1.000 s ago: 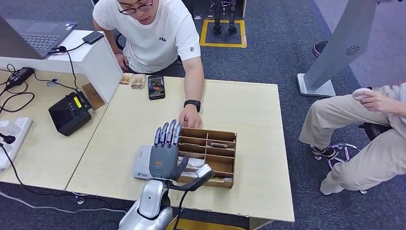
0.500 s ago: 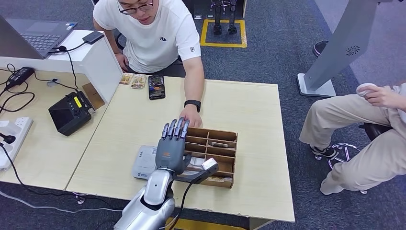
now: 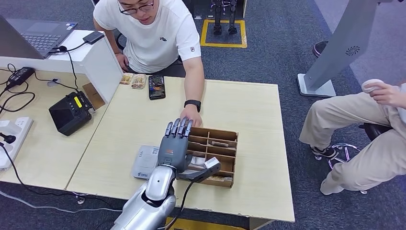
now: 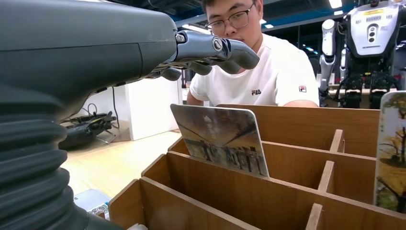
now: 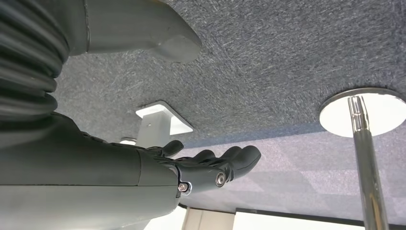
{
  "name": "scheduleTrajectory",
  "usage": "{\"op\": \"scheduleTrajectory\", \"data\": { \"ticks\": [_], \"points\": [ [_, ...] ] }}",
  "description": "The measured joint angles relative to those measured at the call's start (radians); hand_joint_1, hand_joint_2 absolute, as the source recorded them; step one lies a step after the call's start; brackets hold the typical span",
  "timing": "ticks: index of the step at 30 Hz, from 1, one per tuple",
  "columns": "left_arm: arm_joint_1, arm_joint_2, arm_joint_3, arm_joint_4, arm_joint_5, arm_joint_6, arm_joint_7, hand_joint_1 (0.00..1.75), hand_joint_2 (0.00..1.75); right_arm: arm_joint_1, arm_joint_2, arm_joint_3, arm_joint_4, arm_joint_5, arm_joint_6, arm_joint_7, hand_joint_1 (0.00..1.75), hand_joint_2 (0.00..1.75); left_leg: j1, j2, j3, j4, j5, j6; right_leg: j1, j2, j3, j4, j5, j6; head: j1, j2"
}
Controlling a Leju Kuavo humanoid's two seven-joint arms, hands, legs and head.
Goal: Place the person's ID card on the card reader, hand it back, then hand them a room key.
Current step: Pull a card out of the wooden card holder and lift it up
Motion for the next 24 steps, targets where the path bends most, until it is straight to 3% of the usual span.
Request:
{"op": "scheduleTrajectory", "data": {
  "ticks": [10, 24],
  "points": [
    [0.007, 0.022, -0.011, -0.025, 0.006, 0.127, -0.001, 0.00, 1.75, 0.000, 0.000, 0.000, 0.001, -0.021, 0.000, -0.018, 0.00, 1.75, 0.000, 0.000, 0.000, 0.000, 0.000, 0.000, 0.000, 0.000, 0.000, 0.000, 0.000, 0.000, 0.000, 0.000],
    [0.009, 0.047, -0.011, -0.116, 0.023, 0.170, -0.033, 0.00, 1.75, 0.000, 0.000, 0.000, 0.006, -0.017, 0.000, 0.003, 0.00, 1.75, 0.000, 0.000, 0.000, 0.000, 0.000, 0.000, 0.000, 0.000, 0.000, 0.000, 0.000, 0.000, 0.000, 0.000]
  ]
}}
